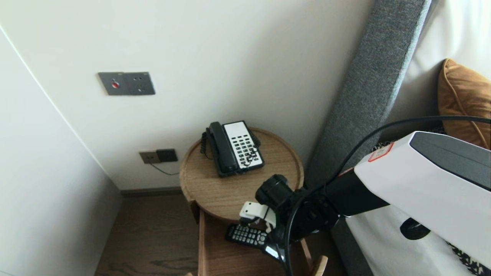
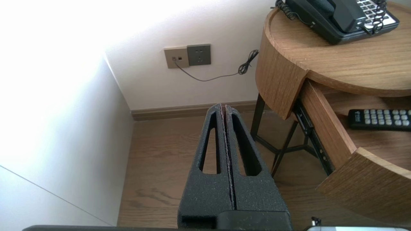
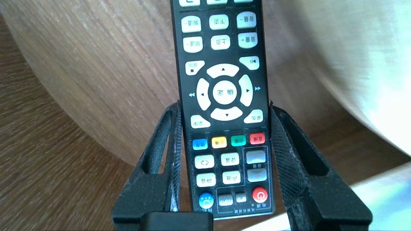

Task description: Take the remote control out of the drawer one by one and place them on the table

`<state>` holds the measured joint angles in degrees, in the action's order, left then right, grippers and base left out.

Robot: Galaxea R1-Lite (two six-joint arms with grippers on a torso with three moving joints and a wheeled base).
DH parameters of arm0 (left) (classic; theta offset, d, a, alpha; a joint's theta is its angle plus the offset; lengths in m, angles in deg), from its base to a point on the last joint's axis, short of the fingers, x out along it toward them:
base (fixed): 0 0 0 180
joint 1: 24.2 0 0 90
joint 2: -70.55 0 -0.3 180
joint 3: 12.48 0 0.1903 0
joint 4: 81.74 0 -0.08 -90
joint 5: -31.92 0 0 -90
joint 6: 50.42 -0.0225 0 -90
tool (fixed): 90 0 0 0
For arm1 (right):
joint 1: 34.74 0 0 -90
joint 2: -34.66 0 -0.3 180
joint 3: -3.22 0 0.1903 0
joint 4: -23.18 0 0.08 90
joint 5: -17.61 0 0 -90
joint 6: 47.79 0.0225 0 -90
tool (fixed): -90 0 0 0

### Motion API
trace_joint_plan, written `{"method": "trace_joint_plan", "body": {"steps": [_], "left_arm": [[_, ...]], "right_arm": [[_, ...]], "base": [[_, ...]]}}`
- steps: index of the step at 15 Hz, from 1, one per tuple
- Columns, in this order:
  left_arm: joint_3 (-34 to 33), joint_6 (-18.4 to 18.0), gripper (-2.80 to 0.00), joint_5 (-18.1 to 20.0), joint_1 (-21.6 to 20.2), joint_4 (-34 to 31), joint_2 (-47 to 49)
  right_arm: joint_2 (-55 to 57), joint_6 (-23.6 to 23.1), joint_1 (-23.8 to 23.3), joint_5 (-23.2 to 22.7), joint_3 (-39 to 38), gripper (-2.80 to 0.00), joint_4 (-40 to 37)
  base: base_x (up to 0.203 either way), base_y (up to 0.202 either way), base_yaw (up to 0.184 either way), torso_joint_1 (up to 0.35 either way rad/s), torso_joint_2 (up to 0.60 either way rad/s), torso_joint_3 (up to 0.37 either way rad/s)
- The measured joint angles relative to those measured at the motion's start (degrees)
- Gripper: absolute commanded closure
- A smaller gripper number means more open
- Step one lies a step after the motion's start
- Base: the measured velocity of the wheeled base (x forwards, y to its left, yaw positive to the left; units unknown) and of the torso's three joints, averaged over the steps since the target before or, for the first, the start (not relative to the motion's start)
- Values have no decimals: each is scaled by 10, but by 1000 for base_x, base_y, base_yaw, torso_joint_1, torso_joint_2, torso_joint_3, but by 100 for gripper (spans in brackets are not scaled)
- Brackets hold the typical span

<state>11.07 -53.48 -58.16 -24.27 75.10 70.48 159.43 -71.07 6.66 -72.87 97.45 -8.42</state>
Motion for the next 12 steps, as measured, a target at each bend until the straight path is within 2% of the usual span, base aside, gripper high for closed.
{"method": "trace_joint_plan", "body": {"steps": [12], "left_arm": [[0,-4,0,1,0,0,0]], "right_arm": [[-62,0,2,13,-33,0,0]], "base": [[0,0,0,0,0,0]]}}
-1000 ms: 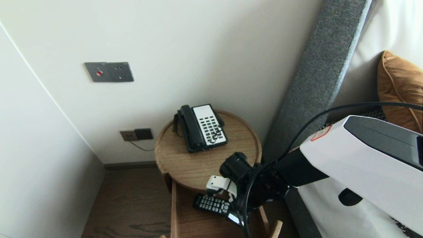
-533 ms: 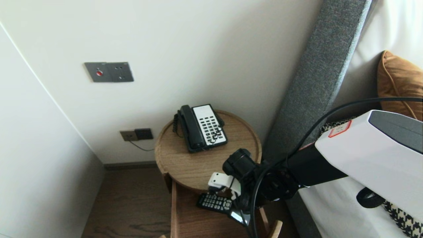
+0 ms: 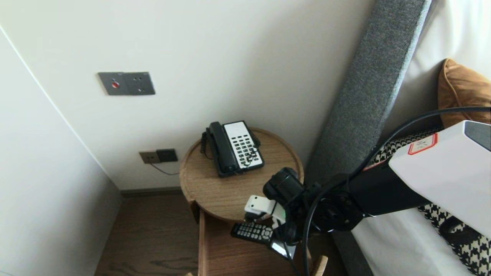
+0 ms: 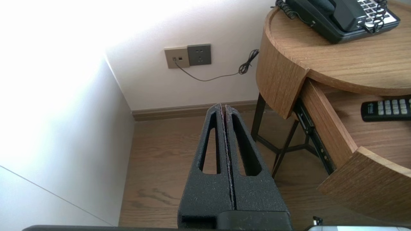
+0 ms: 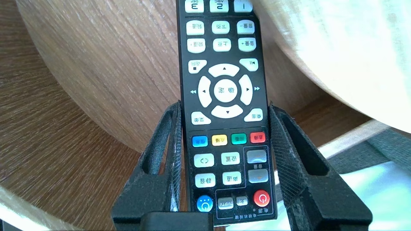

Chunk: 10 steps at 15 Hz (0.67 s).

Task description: Take the remote control out of the drawer one by one and place them on the table

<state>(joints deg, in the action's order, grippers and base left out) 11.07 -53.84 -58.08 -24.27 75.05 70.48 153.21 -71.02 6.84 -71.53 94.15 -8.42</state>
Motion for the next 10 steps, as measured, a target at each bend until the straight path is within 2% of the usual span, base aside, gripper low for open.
{"method": "trace_joint_plan", "body": {"steps": [7,10], "left_arm": [[0,-1,0,0,0,0,0],[0,-14,0,3,0,-1,0]], "right_arm": [[-19,3,19,1,-12,0,1],[-28,4,27,0,-13,0,1]], "base": [[0,0,0,0,0,0],[0,0,0,0,0,0]]}}
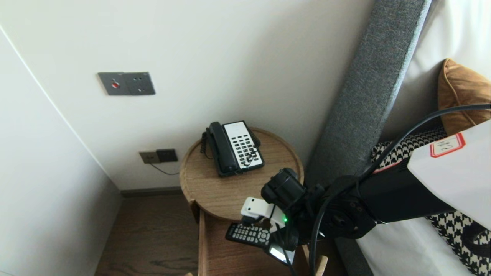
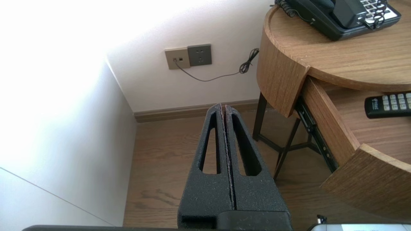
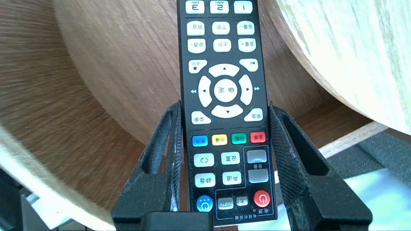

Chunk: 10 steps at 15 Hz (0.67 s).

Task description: Take the remote control out of the drawer one by one and place them on the table

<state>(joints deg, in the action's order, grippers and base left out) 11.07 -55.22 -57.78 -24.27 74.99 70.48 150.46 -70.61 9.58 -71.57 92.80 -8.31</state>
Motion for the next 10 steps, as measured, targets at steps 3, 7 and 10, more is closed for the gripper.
{"method": "trace_joint_plan", "body": {"steps": [3,7,10], "left_arm": [[0,0,0,0,0,0,0],[0,-1,0,0,0,0,0],[0,-2,0,0,0,0,0]], "right_arm": [[-5,3,11,0,-2,0,0],[-19,2,28,1,3,0,-1],[-25,2,41,1,0,0,-1]], "base": [[0,0,0,0,0,0],[0,0,0,0,0,0],[0,0,0,0,0,0]]}}
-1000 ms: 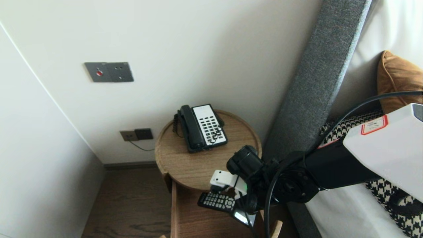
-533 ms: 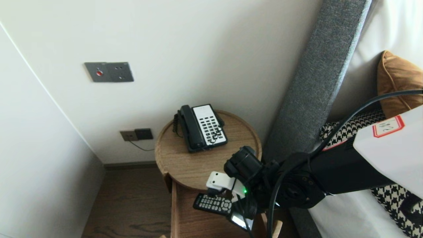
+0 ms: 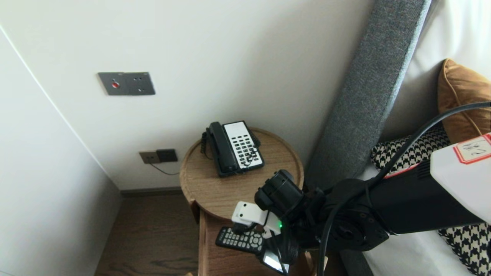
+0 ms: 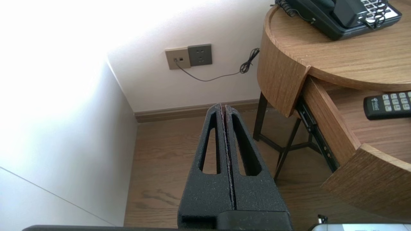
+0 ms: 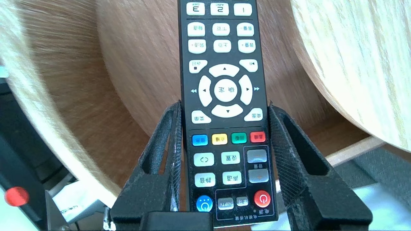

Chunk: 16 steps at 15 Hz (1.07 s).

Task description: Take the remote control out of the drawer one by one and place them on the table

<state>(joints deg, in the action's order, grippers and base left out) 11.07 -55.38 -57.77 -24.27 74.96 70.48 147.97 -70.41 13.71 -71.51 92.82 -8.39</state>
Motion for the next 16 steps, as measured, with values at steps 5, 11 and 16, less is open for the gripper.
{"method": "trace_joint_plan", "body": {"steps": [5,11,16], "left_arm": [[0,0,0,0,0,0,0],[0,-5,0,3,0,0,0],[0,-13,0,4,0,0,0]], "right_arm": [[-5,0,15,0,9,0,0],[-26,-2,21,14,47,0,-25],[-34,-2,17,18,104,0,-63]], "base": [[0,0,0,0,0,0],[0,0,0,0,0,0],[0,0,0,0,0,0]]}}
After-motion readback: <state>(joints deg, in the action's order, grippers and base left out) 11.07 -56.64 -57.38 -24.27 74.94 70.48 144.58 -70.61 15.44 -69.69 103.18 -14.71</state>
